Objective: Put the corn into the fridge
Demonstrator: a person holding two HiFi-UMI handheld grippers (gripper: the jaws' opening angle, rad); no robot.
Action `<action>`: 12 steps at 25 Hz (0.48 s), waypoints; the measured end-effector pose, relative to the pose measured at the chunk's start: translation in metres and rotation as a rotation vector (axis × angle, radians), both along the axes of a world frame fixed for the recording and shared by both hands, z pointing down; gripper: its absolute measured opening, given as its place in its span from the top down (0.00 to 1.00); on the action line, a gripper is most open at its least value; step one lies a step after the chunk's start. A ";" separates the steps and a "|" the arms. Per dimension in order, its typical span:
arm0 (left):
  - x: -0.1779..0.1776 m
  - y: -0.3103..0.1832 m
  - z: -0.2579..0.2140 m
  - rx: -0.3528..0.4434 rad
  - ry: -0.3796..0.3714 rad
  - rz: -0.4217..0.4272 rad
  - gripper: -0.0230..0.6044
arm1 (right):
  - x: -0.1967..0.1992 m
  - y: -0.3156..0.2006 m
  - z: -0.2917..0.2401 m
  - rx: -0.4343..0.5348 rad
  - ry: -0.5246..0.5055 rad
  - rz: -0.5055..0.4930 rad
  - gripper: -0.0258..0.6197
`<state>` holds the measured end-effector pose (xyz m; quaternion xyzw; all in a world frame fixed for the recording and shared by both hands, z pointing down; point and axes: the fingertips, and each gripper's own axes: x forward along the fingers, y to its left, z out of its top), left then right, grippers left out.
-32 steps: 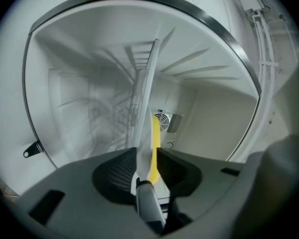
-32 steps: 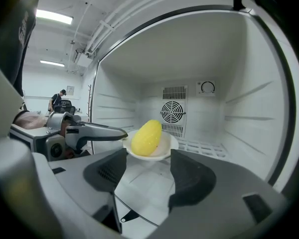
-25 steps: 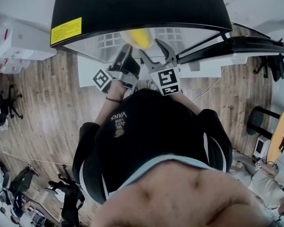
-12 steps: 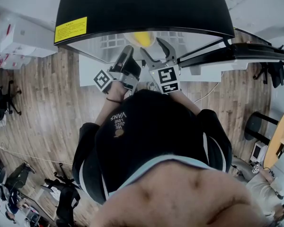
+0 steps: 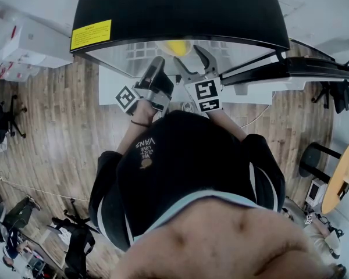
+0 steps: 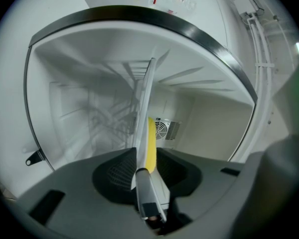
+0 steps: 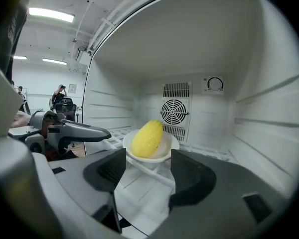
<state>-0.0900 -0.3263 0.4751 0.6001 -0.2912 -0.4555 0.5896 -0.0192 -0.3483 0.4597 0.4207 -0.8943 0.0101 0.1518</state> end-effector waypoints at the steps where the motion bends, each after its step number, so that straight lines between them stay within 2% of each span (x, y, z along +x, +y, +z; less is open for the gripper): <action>1: 0.000 0.000 0.000 -0.001 0.001 0.000 0.80 | 0.000 0.000 0.000 0.000 0.000 -0.001 0.54; 12: -0.001 0.002 0.001 -0.001 -0.003 -0.002 0.80 | -0.001 -0.004 0.002 -0.001 0.001 -0.005 0.54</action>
